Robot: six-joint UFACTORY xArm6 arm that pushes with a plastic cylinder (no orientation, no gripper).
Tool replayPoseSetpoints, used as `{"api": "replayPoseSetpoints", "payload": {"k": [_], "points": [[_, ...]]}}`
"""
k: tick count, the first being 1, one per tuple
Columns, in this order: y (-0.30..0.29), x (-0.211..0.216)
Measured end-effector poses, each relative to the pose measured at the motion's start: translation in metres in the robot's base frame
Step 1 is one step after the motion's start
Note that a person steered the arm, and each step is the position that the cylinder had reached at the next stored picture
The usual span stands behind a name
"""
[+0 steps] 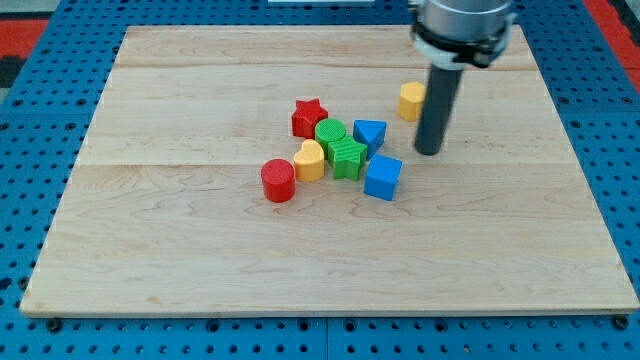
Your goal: Slide the yellow pentagon towards blue triangle
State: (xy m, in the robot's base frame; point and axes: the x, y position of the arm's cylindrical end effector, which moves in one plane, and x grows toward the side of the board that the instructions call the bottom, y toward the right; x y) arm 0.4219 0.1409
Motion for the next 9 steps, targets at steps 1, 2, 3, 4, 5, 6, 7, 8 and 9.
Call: {"api": "replayPoseSetpoints", "payload": {"k": [1,2,3,4,5,6,7,8,9], "points": [[0.04,-0.011],[0.043,-0.043],[0.041,-0.083],[0.024,-0.119],[-0.016,-0.124],[-0.042,-0.125],[-0.042,-0.125],[-0.042,-0.12],[-0.042,-0.116]]}}
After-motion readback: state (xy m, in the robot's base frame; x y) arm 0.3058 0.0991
